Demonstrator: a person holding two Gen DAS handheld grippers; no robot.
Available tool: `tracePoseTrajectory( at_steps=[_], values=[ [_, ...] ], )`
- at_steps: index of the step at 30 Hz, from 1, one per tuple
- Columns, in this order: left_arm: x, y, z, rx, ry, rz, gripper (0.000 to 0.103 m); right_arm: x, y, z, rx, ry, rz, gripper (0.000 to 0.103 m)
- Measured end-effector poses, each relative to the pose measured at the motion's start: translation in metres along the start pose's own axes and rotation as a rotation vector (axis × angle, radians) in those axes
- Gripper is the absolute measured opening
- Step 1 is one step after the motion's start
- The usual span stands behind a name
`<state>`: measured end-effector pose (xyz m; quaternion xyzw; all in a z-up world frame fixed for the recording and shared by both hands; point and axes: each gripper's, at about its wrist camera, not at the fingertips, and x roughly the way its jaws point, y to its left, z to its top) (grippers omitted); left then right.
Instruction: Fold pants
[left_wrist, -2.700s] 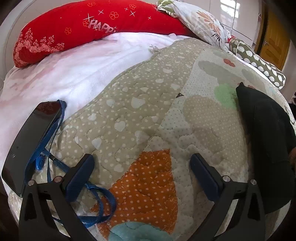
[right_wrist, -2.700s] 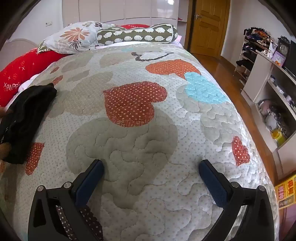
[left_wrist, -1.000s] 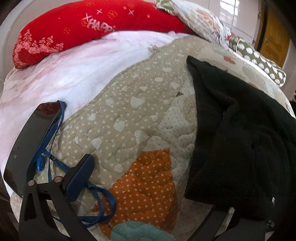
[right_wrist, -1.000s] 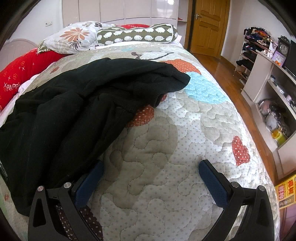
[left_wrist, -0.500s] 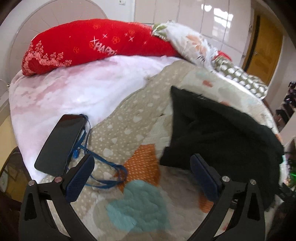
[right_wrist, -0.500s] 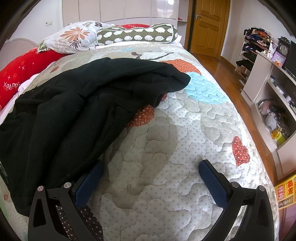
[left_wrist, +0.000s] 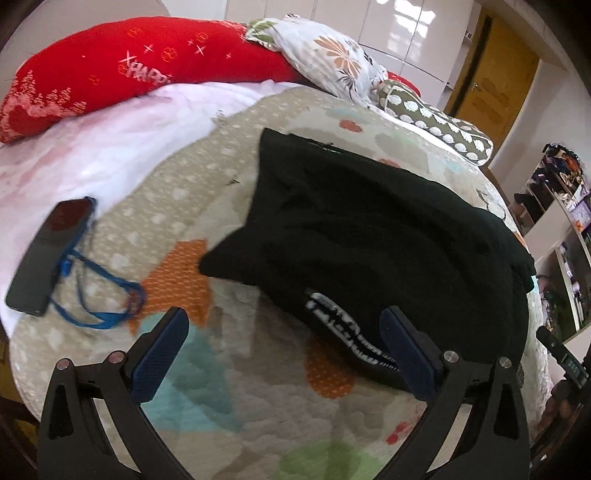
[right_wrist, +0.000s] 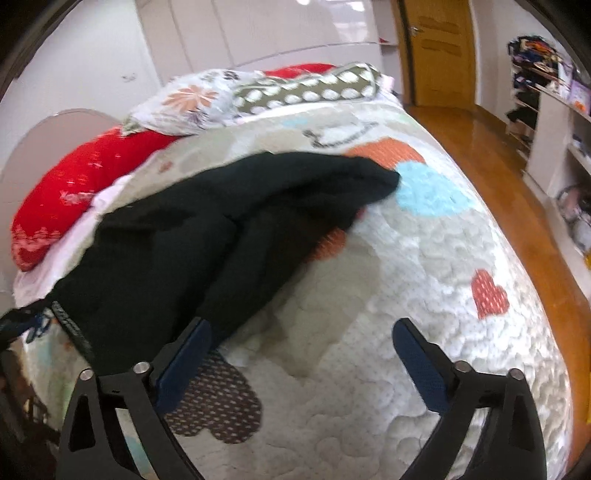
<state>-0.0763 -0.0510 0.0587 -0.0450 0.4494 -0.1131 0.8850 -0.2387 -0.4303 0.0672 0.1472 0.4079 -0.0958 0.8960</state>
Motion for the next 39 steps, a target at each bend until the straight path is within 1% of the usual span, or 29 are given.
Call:
tracePoseTrajectory(
  at_steps=[1,3,7,8,9,13,16,18,19,20,21,22,23,25,26,28,30,33,35,39],
  values=[
    [0.001,-0.001,-0.001,-0.002,-0.001,-0.003,0.103,0.002,0.0,0.002,-0.001,0.006,0.01,0.086],
    [0.006,-0.006,0.001,-0.002,0.005,-0.014,0.103,0.009,0.0,0.006,0.006,0.022,0.036,0.075],
    [0.017,-0.01,0.003,0.003,0.02,-0.008,0.103,0.024,-0.007,0.012,0.041,0.021,0.043,0.073],
    [0.02,-0.01,0.004,-0.004,0.025,-0.013,0.103,0.029,-0.009,0.012,0.053,0.023,0.053,0.071],
    [0.022,-0.009,0.004,-0.008,0.03,-0.016,0.103,0.034,-0.012,0.014,0.066,0.027,0.063,0.066],
    [0.033,-0.004,0.006,-0.047,0.065,-0.044,0.103,0.047,-0.013,0.021,0.076,0.017,0.084,0.06],
    [0.041,-0.004,0.007,-0.056,0.078,-0.049,0.103,0.052,-0.012,0.025,0.083,0.011,0.099,0.051],
    [0.046,-0.005,0.009,-0.063,0.082,-0.052,0.103,0.053,-0.011,0.025,0.079,-0.002,0.086,0.035],
    [0.046,-0.005,0.01,-0.068,0.082,-0.06,0.103,0.054,-0.011,0.024,0.08,-0.008,0.071,0.031],
    [0.047,-0.004,0.011,-0.078,0.08,-0.073,0.098,0.053,-0.013,0.024,0.086,-0.013,0.062,0.024],
    [0.047,-0.004,0.012,-0.09,0.08,-0.098,0.09,0.051,-0.014,0.023,0.095,-0.023,0.064,0.013],
    [0.047,-0.003,0.013,-0.096,0.087,-0.114,0.065,0.048,-0.015,0.023,0.103,-0.031,0.078,0.007],
    [0.048,-0.004,0.013,-0.1,0.108,-0.139,0.038,0.044,-0.016,0.023,0.109,-0.037,0.087,0.004],
    [0.046,-0.008,0.014,-0.084,0.12,-0.156,0.015,0.032,-0.013,0.022,0.098,-0.059,0.082,0.003],
    [0.04,-0.011,0.014,-0.066,0.109,-0.169,0.012,0.024,-0.011,0.021,0.09,-0.074,0.077,0.002],
    [0.028,-0.017,0.014,-0.029,0.072,-0.166,0.011,0.0,-0.013,0.019,0.094,-0.117,0.068,0.002],
    [0.013,-0.018,0.014,-0.012,0.046,-0.184,0.01,-0.022,-0.021,0.015,0.114,-0.146,0.074,0.002],
    [0.002,-0.016,0.014,-0.011,0.039,-0.186,0.01,-0.053,-0.032,0.006,0.119,-0.155,0.05,0.002],
    [0.001,-0.013,0.009,-0.014,0.045,-0.191,0.01,-0.067,-0.038,-0.005,0.116,-0.136,0.022,0.002],
    [0.008,-0.009,-0.007,-0.02,0.091,-0.181,0.01,-0.069,-0.052,-0.036,0.12,-0.028,-0.009,0.003]
  ],
)
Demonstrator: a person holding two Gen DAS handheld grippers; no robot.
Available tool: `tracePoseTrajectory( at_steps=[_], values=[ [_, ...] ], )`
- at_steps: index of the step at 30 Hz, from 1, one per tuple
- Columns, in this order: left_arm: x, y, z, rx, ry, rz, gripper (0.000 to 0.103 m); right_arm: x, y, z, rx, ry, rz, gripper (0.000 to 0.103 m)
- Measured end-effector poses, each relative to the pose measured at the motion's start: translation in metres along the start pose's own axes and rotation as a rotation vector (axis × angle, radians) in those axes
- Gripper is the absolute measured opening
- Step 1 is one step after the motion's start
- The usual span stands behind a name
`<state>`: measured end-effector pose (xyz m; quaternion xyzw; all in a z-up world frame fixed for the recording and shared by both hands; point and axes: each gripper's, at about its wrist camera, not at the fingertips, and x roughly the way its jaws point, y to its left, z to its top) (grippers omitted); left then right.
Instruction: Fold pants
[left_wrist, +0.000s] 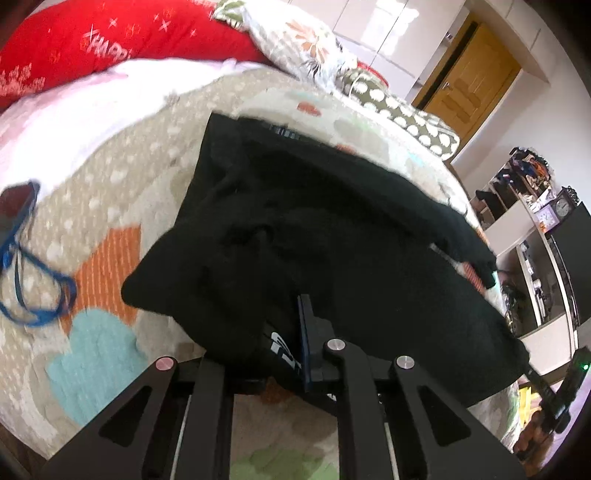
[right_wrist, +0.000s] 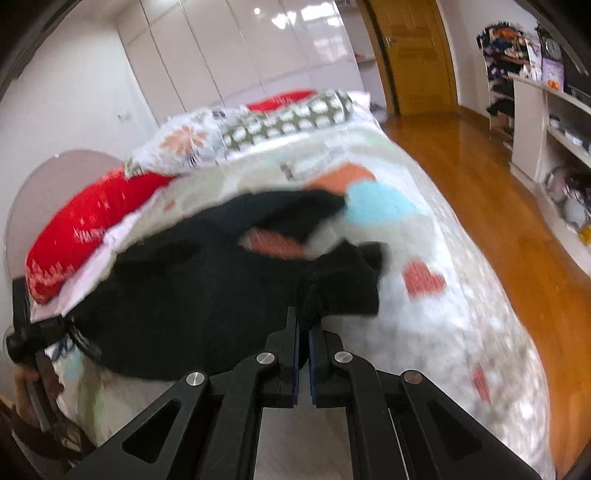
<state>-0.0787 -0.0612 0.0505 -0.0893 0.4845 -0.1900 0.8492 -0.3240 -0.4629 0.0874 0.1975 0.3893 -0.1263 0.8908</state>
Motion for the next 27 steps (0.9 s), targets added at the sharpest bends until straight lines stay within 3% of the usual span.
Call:
tracePoseTrajectory(
  at_steps=[4,7,9,10,11,13,17,20,22,23,25,27],
  values=[
    [0.007,0.005,-0.007,-0.026,0.024,0.0,0.01,0.012,-0.013,-0.027,0.027,0.101,0.0,0.007],
    [0.007,0.006,-0.006,-0.034,0.021,0.008,0.015,0.009,-0.029,-0.03,0.116,0.072,0.036,0.019],
    [0.005,0.008,-0.005,-0.047,0.018,0.006,0.019,0.012,-0.036,-0.028,0.181,0.068,0.075,0.046],
    [0.004,0.009,-0.005,-0.053,0.017,0.012,0.028,0.016,-0.038,-0.026,0.198,0.075,0.068,0.049],
    [0.002,0.013,-0.004,-0.068,0.008,0.025,0.04,0.017,-0.039,-0.027,0.201,0.069,0.063,0.048],
    [-0.004,0.024,-0.002,-0.109,-0.016,0.014,0.045,0.019,-0.039,-0.026,0.196,0.053,0.056,0.048],
    [-0.002,0.037,0.003,-0.174,-0.008,-0.024,0.046,0.022,-0.042,-0.024,0.236,0.039,0.07,0.049],
    [-0.007,0.04,0.006,-0.184,-0.053,0.034,0.045,0.024,-0.044,-0.021,0.251,0.034,0.069,0.048],
    [-0.016,0.044,0.006,-0.2,-0.103,0.011,0.045,0.023,-0.041,-0.018,0.223,0.027,0.055,0.036],
    [-0.019,0.044,0.006,-0.194,-0.11,0.0,0.037,0.023,-0.04,-0.017,0.192,0.025,0.038,0.013],
    [-0.019,0.041,0.005,-0.151,-0.101,0.022,0.016,0.02,-0.039,-0.014,0.176,0.024,0.047,0.012],
    [-0.021,0.039,0.0,-0.121,-0.096,0.03,0.014,0.011,-0.037,-0.012,0.161,0.003,0.046,0.012]
  ],
)
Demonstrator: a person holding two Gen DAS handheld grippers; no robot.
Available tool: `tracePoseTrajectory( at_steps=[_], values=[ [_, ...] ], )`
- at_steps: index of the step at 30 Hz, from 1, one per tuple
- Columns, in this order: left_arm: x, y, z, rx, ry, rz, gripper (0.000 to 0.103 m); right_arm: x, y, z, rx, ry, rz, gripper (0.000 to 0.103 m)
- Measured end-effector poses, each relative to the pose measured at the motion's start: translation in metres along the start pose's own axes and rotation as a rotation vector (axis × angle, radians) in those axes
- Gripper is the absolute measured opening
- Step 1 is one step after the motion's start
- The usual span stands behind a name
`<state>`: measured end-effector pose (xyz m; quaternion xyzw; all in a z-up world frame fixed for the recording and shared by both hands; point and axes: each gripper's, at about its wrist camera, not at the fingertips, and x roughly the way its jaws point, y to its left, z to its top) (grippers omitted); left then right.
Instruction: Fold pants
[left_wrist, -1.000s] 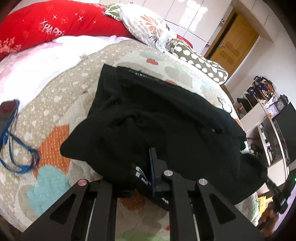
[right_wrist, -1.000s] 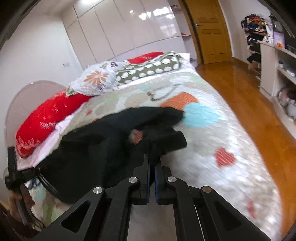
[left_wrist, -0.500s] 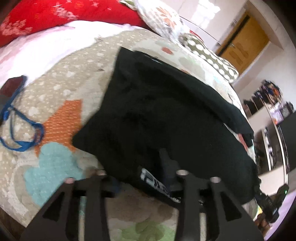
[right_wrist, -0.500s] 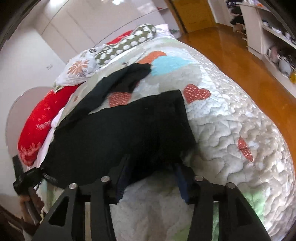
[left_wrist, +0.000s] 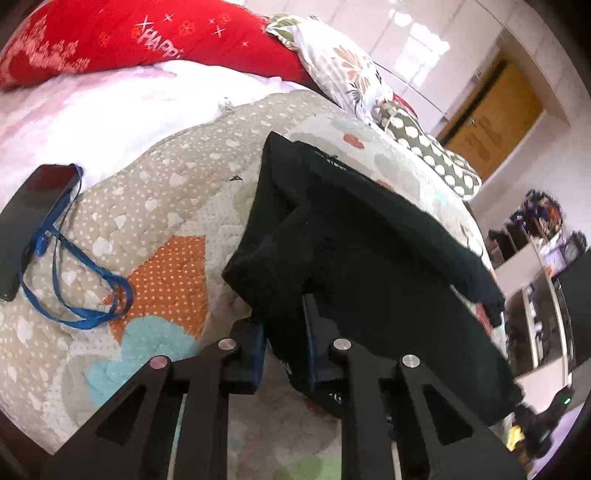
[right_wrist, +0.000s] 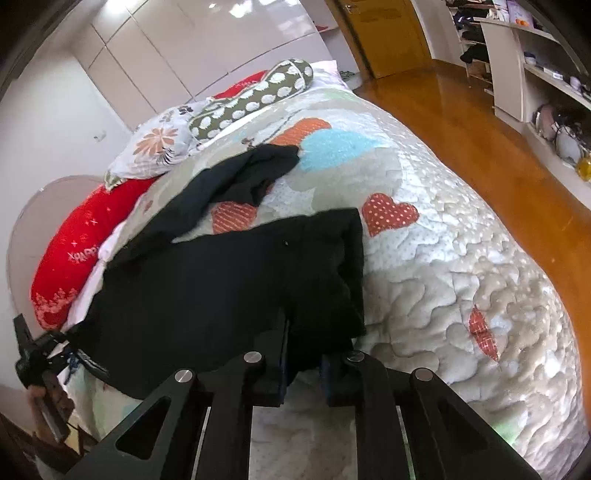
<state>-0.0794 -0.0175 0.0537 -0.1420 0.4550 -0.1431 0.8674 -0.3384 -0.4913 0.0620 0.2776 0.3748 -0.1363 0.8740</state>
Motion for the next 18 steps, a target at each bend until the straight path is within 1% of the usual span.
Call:
tracePoseTrajectory(
  at_steps=[4,6,7,9,10,14,15,16,17,18],
  values=[
    [0.002,0.003,-0.006,0.003,0.008,0.02,0.014,-0.014,0.005,0.006,-0.032,-0.026,-0.007,0.012],
    [0.01,0.008,-0.007,-0.011,0.031,0.043,0.013,-0.005,0.006,0.007,-0.064,0.0,-0.057,0.013],
    [0.011,0.01,-0.008,-0.023,0.04,0.043,0.013,-0.001,0.004,0.006,-0.06,0.019,-0.071,0.014],
    [0.01,0.014,-0.01,-0.029,0.044,0.046,0.013,0.009,-0.003,0.003,-0.04,0.065,-0.11,0.025],
    [0.009,0.015,-0.011,-0.026,0.044,0.045,0.013,0.009,-0.007,0.001,-0.031,0.068,-0.115,0.028],
    [0.004,0.014,-0.009,-0.012,0.054,0.05,0.014,0.0,-0.027,0.003,0.062,0.048,-0.064,0.041],
    [0.0,0.012,-0.008,-0.009,0.049,0.051,0.014,-0.001,-0.031,0.006,0.078,0.046,-0.071,0.041],
    [-0.003,0.011,-0.008,-0.003,0.043,0.055,0.016,-0.004,-0.033,0.009,0.077,0.035,-0.114,0.041],
    [-0.009,0.007,-0.008,0.014,0.027,0.063,0.016,-0.008,-0.034,0.011,0.065,0.022,-0.176,0.042],
    [-0.011,0.006,-0.007,0.025,0.019,0.066,0.016,-0.011,-0.037,0.013,0.046,0.008,-0.269,0.042]
  ],
)
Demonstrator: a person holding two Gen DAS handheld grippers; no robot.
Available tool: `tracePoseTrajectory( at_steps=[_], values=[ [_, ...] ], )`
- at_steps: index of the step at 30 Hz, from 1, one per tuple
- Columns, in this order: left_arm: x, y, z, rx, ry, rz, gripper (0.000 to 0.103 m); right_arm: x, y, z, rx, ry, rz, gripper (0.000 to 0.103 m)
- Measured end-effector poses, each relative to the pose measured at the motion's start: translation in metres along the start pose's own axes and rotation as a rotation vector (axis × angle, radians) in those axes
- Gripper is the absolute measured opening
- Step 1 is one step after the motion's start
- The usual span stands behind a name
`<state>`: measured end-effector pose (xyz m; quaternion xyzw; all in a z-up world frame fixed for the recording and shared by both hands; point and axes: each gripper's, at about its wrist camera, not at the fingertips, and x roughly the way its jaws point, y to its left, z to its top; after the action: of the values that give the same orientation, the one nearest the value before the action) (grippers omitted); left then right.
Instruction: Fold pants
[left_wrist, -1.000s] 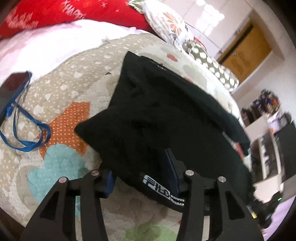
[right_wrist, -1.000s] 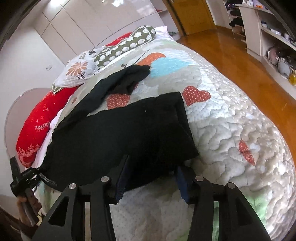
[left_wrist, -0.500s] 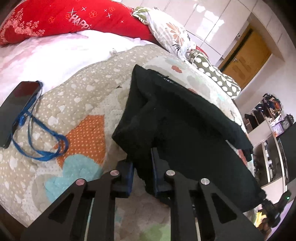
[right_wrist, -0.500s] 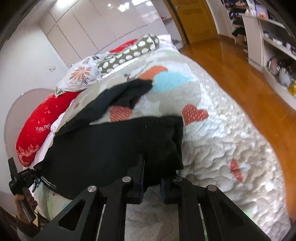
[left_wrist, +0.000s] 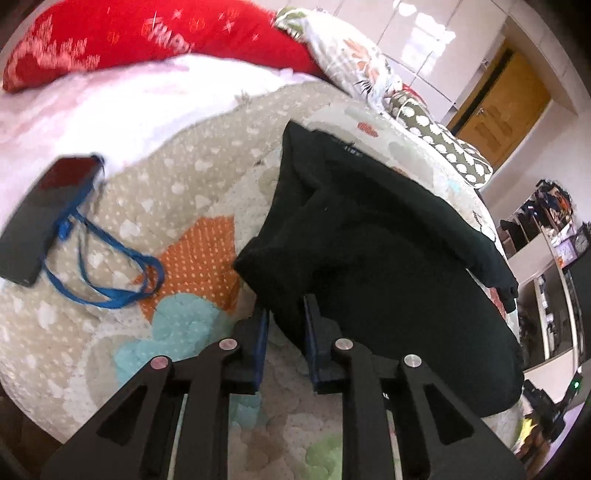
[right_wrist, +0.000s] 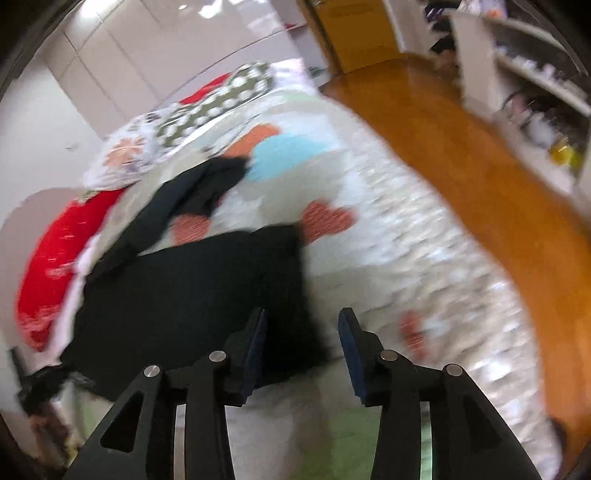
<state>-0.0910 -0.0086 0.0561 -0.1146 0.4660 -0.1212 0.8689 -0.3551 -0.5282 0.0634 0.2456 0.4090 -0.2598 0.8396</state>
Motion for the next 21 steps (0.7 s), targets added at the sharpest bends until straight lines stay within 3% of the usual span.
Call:
tracePoseTrajectory(
  at_steps=[1,2,4,6,8,13,16,21],
  values=[
    [-0.004,-0.003,0.001,0.018,-0.008,0.012,0.017,-0.003,-0.005,0.002,-0.007,-0.015,-0.065,0.044],
    [-0.009,-0.007,0.001,0.044,-0.013,0.028,0.018,-0.007,-0.01,0.005,-0.001,-0.03,-0.065,0.045],
    [-0.015,-0.01,0.004,0.061,-0.024,0.048,0.024,-0.014,-0.012,0.01,0.015,-0.044,0.029,0.045],
    [-0.029,-0.013,0.008,0.066,-0.066,0.062,0.039,-0.019,-0.003,0.016,-0.004,-0.06,0.085,0.045],
    [-0.039,-0.013,0.012,0.064,-0.103,0.062,0.062,-0.017,0.012,0.021,-0.05,-0.068,0.122,0.045],
    [-0.039,-0.028,0.017,0.103,-0.098,0.021,0.067,0.007,0.058,0.023,-0.149,-0.017,0.217,0.045],
    [-0.019,-0.046,0.014,0.154,-0.056,-0.006,0.07,0.024,0.082,0.023,-0.216,0.018,0.227,0.045],
    [0.03,-0.063,0.004,0.21,0.055,-0.019,0.07,0.05,0.088,0.016,-0.249,0.094,0.216,0.047]
  ],
)
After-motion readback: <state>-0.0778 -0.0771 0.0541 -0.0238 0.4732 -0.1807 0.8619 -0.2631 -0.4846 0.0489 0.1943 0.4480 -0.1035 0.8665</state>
